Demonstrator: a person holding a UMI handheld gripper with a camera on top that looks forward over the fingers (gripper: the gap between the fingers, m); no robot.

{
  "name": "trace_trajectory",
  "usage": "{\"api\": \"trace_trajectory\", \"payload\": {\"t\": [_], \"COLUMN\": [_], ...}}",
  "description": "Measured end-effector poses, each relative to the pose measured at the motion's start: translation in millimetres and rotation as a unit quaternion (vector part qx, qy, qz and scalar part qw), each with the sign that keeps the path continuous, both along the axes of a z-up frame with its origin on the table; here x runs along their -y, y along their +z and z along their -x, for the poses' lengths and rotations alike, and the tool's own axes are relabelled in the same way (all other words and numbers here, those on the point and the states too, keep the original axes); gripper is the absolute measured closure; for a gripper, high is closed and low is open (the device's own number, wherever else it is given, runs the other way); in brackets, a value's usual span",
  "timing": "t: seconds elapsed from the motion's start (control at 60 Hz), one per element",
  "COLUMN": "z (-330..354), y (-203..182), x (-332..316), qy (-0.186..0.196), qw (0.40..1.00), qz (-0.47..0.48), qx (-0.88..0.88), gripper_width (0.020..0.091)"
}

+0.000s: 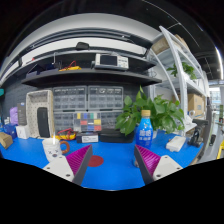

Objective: Pour water

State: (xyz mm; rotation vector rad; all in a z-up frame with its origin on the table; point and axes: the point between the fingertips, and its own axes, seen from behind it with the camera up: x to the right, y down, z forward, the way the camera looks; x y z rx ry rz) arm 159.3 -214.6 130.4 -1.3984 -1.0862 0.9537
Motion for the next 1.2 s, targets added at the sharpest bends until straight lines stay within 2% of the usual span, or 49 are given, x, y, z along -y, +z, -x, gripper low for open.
{"api": "trace_trajectory", "payload": {"t": [0.1,0.117,0.167,0.217,0.4,0.567,0.75,0.817,0.883,0.9,0.933,0.967,1.083,1.117,1.133,1.2], "z": [-10,1,-13,-13,15,48,77,86,94,95,97,97,98,99,99,101], "y": [1,5,0,2,-4,-11,-22,-22,-24,-23,-21,-22,-21,-22,-22,-23], "x": [-32,-6,-55,-75,-109,-130,-130,-125,-125,-127,-130,-128,-128,-127,-126,-122], "qy": [-0.010,-0.007,-0.008,-0.001,0.061,0.083,0.105,0.114,0.113,0.110,0.104,0.106,0.112,0.112,0.114,0.121], "qw": [1.000,1.000,1.000,1.000,0.998,0.996,0.994,0.993,0.993,0.993,0.993,0.993,0.992,0.992,0.992,0.990], "qz": [-0.008,-0.007,-0.011,-0.016,-0.005,0.013,-0.018,-0.032,-0.043,-0.046,-0.056,-0.057,-0.051,-0.054,-0.056,-0.066], "qx": [0.000,-0.002,-0.004,-0.008,-0.003,0.001,0.012,0.009,0.011,0.010,0.005,0.004,0.004,0.003,0.003,0.009], "gripper_width": [0.0237,0.0236,0.0237,0.0237,0.0257,0.0258,0.0285,0.0329,0.0442,0.0441,0.0600,0.0605,0.0726,0.0718,0.0764,0.0765]}}
